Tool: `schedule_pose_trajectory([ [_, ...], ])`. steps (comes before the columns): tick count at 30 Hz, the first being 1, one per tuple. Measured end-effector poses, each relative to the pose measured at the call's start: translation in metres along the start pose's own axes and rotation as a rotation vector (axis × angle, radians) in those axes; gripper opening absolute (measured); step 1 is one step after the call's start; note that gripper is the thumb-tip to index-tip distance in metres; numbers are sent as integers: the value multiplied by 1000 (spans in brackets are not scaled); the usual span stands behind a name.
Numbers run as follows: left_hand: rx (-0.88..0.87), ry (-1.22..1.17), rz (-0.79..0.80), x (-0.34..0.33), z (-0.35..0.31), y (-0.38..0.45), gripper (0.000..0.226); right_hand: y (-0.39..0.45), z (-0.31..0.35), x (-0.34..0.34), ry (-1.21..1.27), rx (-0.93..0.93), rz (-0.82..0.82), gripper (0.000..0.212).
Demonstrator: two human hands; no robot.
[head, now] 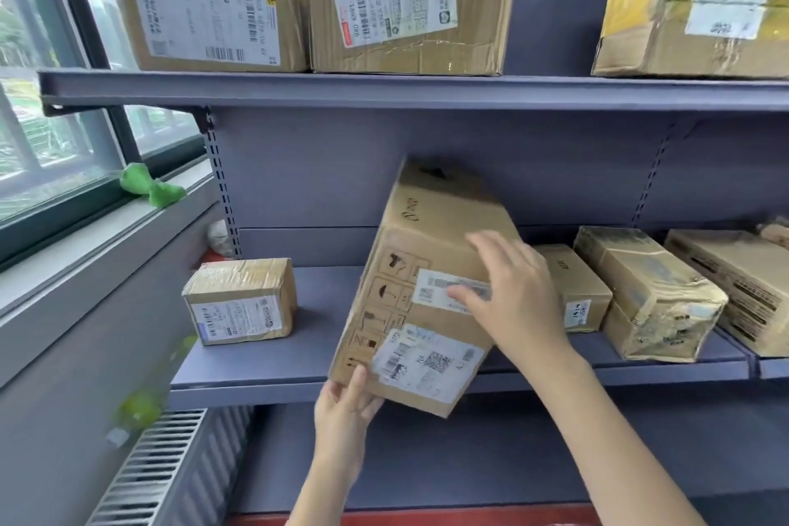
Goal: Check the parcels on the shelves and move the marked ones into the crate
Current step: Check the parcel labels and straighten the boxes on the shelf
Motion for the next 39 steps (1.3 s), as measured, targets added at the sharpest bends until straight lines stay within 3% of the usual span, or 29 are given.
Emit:
schedule_pose_trajectory([
  [2, -162, 82, -20, -3, -27, -1, 26, -12, -8, 7, 216, -174, -66, 58],
  [5, -328, 267, 0, -13, -66, 0, 39, -35, -9, -3, 500, -368, -140, 53],
  [12, -579, 631, -81, -25, -89, -5, 60, -69, -20, -41, 753, -560, -263, 65],
  [22, -532, 703, -236, 9, -62, 7, 63, -82, -24, -91, 885, -626, -186, 69],
  [33, -551, 822, -234, -1, -66, 28, 61, -60, -38, -111, 755, -632, -65, 67],
  [39, -616, 826, -245, 13, -67, 30, 71, -66, -47, -115, 827, -639, -88, 68],
])
Point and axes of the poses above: each hand's wrist, its own y-axis towards the middle knuckle, its own x-axis out of the back of the hand, z = x × y, the point moved 1 cm from there along y, towards the middle knuckle, and after that the axes turned 14 degrees about x, right-handed, at the moved point
